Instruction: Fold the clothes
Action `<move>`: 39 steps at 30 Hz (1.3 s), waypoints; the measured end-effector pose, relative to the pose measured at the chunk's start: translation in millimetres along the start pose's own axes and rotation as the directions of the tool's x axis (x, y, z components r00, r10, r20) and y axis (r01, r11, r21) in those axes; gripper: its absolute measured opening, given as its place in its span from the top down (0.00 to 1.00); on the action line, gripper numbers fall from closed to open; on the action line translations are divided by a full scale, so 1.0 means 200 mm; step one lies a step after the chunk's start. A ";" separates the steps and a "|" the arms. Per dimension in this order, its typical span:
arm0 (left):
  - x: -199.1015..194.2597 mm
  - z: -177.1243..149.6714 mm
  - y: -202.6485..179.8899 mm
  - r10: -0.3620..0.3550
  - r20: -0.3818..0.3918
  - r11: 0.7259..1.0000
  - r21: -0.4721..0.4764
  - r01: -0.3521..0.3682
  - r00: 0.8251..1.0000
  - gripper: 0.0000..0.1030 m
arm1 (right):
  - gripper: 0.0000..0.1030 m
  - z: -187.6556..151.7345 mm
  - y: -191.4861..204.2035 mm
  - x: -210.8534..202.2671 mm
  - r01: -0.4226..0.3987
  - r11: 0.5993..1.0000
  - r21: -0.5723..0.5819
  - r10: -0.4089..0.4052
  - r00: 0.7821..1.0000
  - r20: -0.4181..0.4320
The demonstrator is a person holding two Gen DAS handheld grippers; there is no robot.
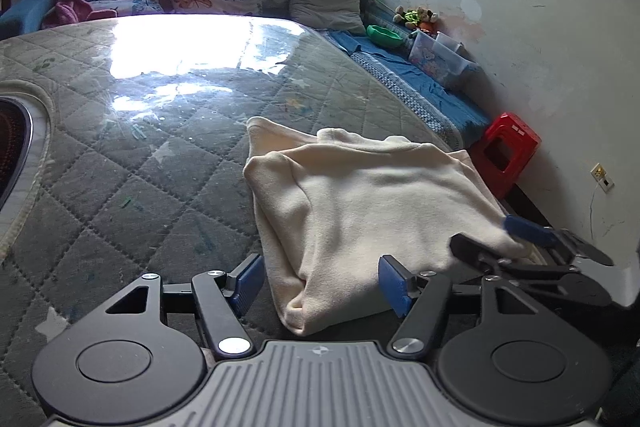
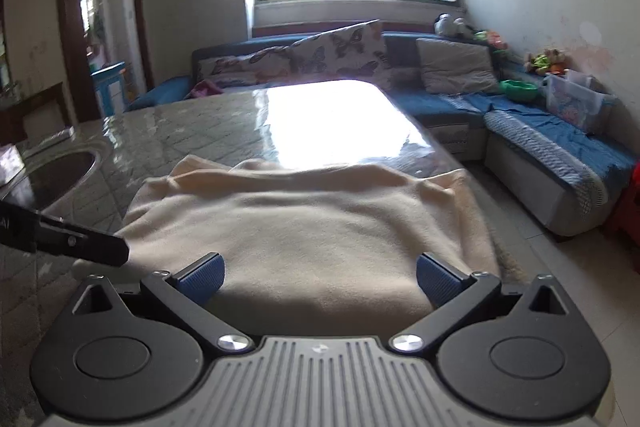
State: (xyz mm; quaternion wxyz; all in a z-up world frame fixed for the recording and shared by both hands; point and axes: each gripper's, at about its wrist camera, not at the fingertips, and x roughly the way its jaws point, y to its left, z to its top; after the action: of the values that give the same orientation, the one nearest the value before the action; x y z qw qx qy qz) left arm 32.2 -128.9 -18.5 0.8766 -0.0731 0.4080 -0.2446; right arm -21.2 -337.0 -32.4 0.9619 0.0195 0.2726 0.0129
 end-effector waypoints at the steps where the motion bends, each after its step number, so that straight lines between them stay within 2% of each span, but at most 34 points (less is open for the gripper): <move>1: 0.00 0.00 0.00 0.002 0.000 1.000 -0.002 -0.002 1.000 0.36 | 0.00 0.00 0.00 -0.01 0.013 1.000 0.000 -0.013 1.000 0.009; 3: 0.01 0.00 0.00 0.013 0.003 1.000 0.001 -0.013 1.000 0.36 | 0.00 -0.02 0.00 -0.03 0.057 0.998 -0.012 -0.057 0.998 0.014; 5: 0.02 0.00 -0.02 0.033 0.002 0.999 0.011 -0.033 0.999 0.36 | 0.00 -0.05 -0.01 -0.01 0.088 0.995 -0.050 -0.089 0.996 -0.028; 13: 0.01 -0.01 -0.03 0.061 0.003 0.998 0.014 -0.061 0.998 0.35 | 0.00 -0.02 -0.01 -0.08 0.027 0.999 -0.032 -0.027 1.000 -0.005; 19: -0.02 -0.02 -0.05 0.087 0.012 0.996 0.032 -0.088 0.996 0.20 | 0.00 -0.04 0.03 -0.11 0.008 0.999 -0.051 -0.008 1.000 -0.016; 23: -0.03 -0.04 -0.07 0.099 0.021 0.993 0.056 -0.100 0.995 0.17 | 0.00 -0.04 0.04 -0.14 -0.002 0.998 -0.057 0.001 1.000 -0.012; 28: -0.05 -0.06 -0.09 0.105 0.032 0.991 0.076 -0.107 0.994 0.06 | 0.00 -0.06 0.05 -0.16 -0.002 0.998 -0.061 0.002 1.000 -0.011; 33: -0.07 -0.10 -0.11 0.126 0.042 0.986 0.102 -0.130 0.991 0.01 | 0.00 -0.08 0.06 -0.19 0.002 0.999 -0.054 -0.002 1.000 -0.012; 39: -0.10 -0.13 -0.13 0.148 0.054 0.981 0.119 -0.154 0.987 0.00 | 0.00 -0.10 0.07 -0.22 0.001 0.998 -0.055 -0.002 1.000 -0.010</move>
State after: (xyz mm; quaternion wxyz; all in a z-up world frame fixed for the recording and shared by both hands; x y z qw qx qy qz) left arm -7.7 -140.5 -12.9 0.9043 0.0068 0.3769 -0.2003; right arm -70.2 -323.0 -25.8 0.9606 -0.0075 0.2770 0.0197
